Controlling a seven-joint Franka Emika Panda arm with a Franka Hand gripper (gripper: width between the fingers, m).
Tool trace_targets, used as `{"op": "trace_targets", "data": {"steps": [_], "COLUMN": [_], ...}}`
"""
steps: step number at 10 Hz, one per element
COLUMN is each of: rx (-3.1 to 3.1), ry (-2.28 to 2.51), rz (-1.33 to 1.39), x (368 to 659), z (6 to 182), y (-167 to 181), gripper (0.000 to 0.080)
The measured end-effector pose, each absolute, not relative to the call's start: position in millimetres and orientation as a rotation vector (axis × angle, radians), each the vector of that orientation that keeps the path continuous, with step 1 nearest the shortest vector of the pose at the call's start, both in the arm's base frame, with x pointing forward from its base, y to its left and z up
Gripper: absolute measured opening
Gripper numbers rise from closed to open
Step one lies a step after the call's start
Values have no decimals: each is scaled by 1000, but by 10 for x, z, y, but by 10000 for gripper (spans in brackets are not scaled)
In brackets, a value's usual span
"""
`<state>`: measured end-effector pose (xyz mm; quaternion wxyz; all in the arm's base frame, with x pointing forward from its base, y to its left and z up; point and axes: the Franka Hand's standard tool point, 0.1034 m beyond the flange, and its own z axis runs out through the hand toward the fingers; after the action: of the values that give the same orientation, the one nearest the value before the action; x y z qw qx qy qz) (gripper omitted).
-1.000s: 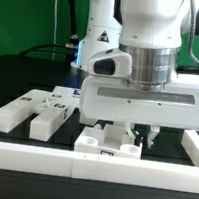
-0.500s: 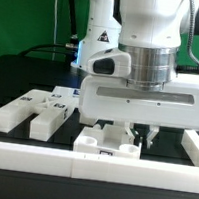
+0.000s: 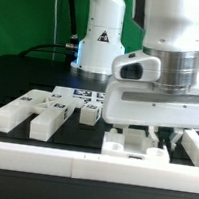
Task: Assemble chair
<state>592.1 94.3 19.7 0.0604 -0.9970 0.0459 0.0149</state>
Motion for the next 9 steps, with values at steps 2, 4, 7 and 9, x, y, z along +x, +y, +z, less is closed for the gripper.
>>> {"op": "trace_targets", "data": {"steps": [2, 4, 7, 9], "rx": [-3012, -3009, -3007, -3005], "ry": [88, 75, 95, 101], "rz": [33, 35, 92, 97], "x": [5976, 6003, 6012, 6010], "z": [199, 232, 270, 278], "y": [1118, 1280, 1293, 1322], "gripper": [34, 34, 34, 41]}}
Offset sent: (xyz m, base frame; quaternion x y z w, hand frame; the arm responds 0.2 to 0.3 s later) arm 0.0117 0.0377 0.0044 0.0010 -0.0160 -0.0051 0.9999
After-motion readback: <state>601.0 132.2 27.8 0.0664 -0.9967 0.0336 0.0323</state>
